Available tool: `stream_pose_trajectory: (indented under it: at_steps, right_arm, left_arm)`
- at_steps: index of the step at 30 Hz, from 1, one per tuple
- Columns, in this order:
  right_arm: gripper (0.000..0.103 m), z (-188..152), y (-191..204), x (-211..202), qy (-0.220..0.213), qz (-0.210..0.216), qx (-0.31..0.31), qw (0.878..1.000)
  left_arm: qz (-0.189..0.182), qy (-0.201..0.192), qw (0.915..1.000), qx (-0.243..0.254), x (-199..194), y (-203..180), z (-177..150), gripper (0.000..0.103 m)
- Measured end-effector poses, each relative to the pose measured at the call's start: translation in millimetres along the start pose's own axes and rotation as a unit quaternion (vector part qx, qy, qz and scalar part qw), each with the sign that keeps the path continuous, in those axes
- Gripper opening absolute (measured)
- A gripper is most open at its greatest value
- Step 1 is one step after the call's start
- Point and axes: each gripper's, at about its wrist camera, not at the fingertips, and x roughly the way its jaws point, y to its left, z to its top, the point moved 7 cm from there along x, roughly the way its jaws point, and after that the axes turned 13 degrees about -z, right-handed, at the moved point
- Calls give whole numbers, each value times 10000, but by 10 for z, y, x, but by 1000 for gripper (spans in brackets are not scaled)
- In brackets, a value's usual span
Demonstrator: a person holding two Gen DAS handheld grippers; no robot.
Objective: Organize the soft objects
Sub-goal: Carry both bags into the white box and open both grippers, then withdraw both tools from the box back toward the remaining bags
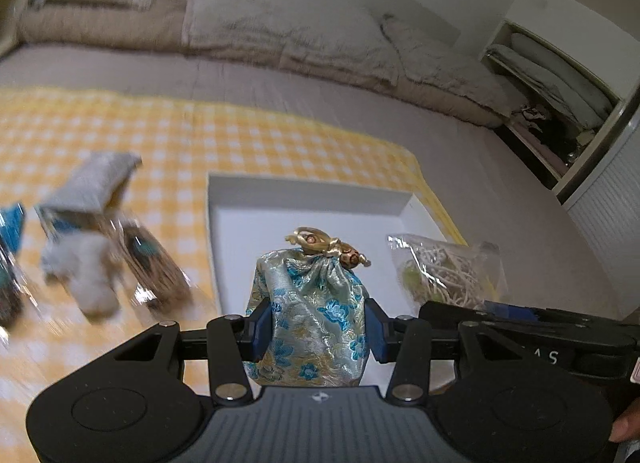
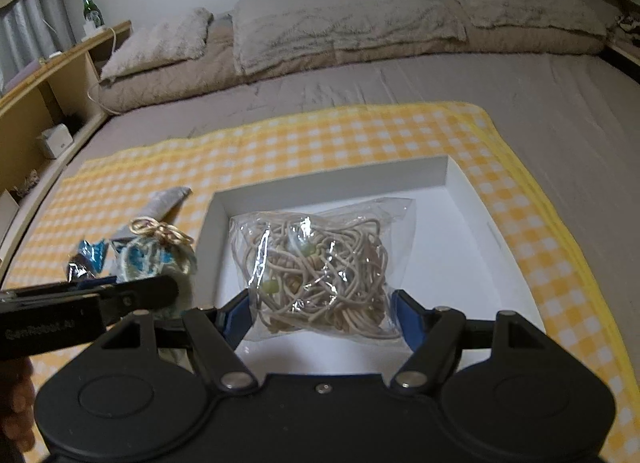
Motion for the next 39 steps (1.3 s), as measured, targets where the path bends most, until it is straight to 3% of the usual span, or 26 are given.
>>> stream_pose_trajectory:
  at_steps: [6,11,13,16,28,32,39]
  right_arm:
    - [74,-31,-125,90,154,-198,-85,9996]
    - [74,-89,-233,201,340,-342,-106,9988]
    - [74,-116,-268,251,423,-364,-108,9984]
    - [74,-164,-300,339,552,-371,-176,9976]
    - [77,-331,-131,586,1021,-30,-381,9940]
    - [98,-340,-97,557,1019,-69,-299,9943]
    - [99,-301,-175,467,1030,-47,-155,9946]
  left_arm:
    - [-75,106,9974,-707,186,33,-179,48]
    - [365,-63,9952,-907,221,167,-227,50]
    - [434,6,9936,-1042,234,236,-252,56]
    - [427,69,9916,-1220,225,286,-273,73]
    - [476,128,9929,-1084,122,251,-212,94]
    - [577,223,9934,-965,104,265,-197,97]
    - [708,427,9941,-696,99,257,-229,100]
